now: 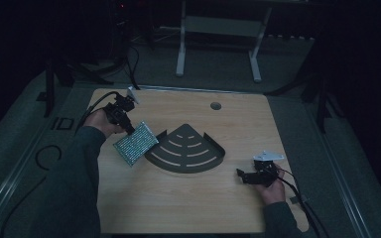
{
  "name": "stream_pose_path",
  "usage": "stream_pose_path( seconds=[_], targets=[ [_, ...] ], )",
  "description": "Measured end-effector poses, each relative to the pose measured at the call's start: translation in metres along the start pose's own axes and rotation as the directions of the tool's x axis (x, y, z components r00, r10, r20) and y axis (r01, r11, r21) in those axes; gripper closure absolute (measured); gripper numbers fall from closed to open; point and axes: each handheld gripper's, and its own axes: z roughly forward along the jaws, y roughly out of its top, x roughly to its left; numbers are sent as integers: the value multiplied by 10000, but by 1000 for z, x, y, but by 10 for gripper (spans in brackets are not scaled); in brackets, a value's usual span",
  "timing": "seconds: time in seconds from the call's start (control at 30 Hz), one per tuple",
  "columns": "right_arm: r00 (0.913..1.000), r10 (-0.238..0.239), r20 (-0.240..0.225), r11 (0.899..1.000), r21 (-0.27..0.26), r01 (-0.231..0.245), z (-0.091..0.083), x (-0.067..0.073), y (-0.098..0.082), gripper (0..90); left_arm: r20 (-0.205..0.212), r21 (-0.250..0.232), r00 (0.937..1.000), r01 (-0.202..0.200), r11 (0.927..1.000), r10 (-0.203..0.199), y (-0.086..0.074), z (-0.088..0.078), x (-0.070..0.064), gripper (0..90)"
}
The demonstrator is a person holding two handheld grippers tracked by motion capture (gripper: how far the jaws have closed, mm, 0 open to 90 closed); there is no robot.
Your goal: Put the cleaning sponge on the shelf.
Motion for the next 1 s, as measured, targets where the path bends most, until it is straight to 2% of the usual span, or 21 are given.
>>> stream_pose_path(
  seconds=[0.33,1.0],
  targets=[
    [10000,3,1,10000,-1,-3,0,0,0,120,-68,-66,10000,-62,10000,62,9,5,-2,898],
    [10000,4,-3,10000,0,-4,0,0,0,120,-41,96,9996,-280,9996,280,25,19,-8,898]
  ],
)
